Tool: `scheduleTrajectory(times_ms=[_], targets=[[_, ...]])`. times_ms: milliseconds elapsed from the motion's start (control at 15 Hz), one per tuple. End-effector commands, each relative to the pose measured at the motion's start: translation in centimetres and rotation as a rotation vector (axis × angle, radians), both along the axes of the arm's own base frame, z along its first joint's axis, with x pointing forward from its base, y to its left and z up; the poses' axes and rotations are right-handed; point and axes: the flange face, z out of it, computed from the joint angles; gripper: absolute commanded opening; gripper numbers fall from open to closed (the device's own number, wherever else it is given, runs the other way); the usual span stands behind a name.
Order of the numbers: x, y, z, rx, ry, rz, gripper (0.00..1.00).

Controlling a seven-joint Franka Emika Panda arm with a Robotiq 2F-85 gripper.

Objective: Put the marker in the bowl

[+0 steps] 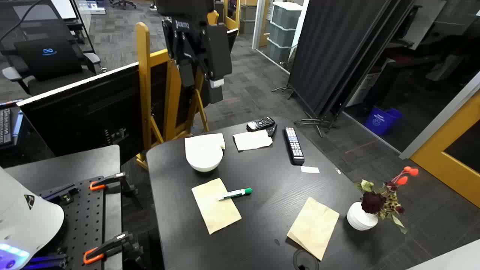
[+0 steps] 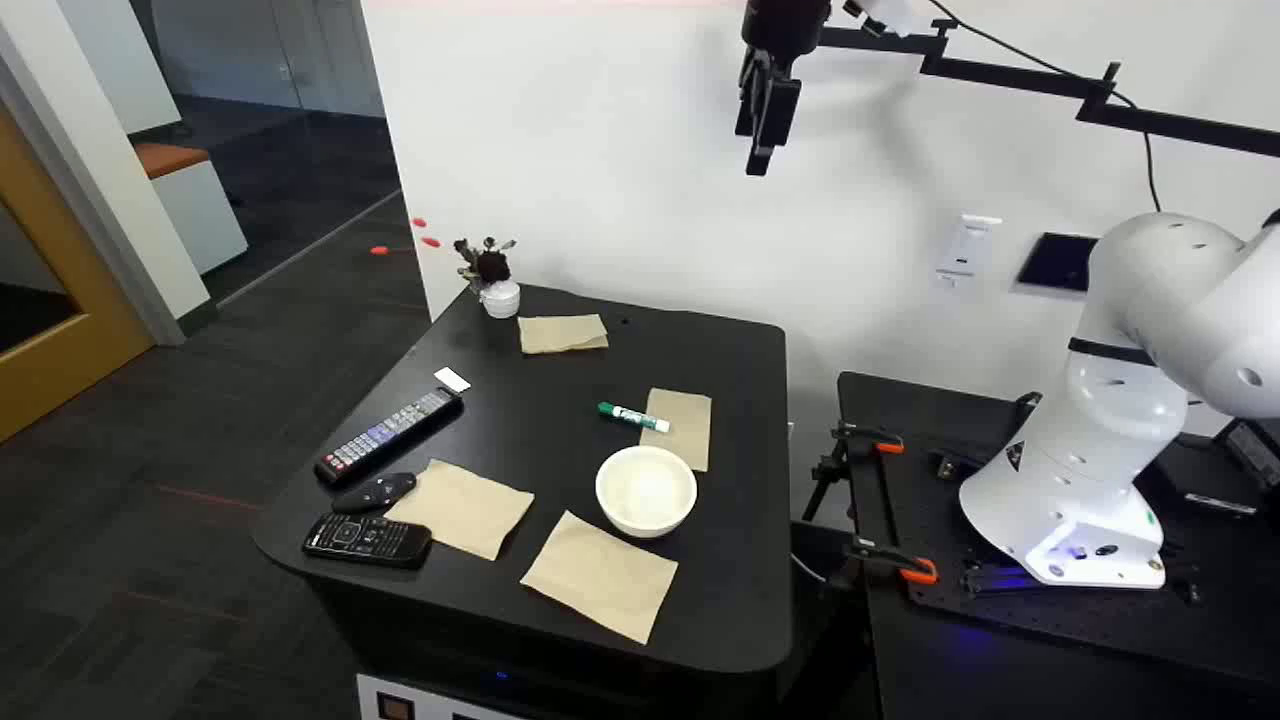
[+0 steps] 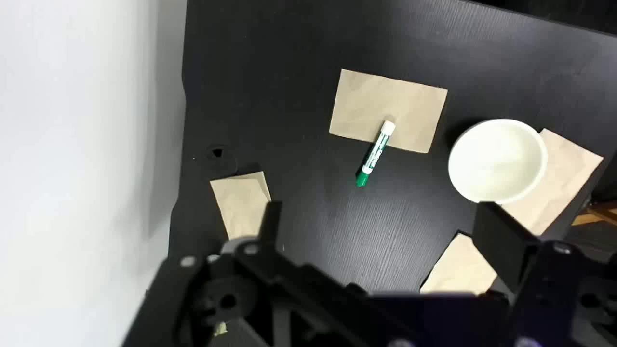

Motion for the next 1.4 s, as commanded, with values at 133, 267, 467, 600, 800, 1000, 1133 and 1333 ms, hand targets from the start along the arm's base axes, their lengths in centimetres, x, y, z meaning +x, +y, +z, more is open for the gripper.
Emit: scheduleTrajectory(times_ms=[133, 267, 467, 600, 800, 1000, 1133, 1333], targets=[[0.0, 0.0, 0.0, 0.0, 0.0, 0.0, 1.0], [0.0, 0.0, 0.0, 0.0, 0.0, 0.0, 1.0], [0.5, 0.1, -0.7, 0.002, 0.0, -0.003, 1.0], [1.1, 0.1, -1.9, 0.017, 0.003, -0.009, 1.0], [2.5, 0.2, -4.4, 0.045, -0.028, -0.041, 1.0], [4.0, 0.4, -7.7, 0.092, -0.041, -0.075, 1.0], [4.8, 0.5, -10.3, 0.114, -0.046, -0.108, 1.0], [6.0, 0.9, -14.5, 0.108, -0.036, -0.146, 1.0]])
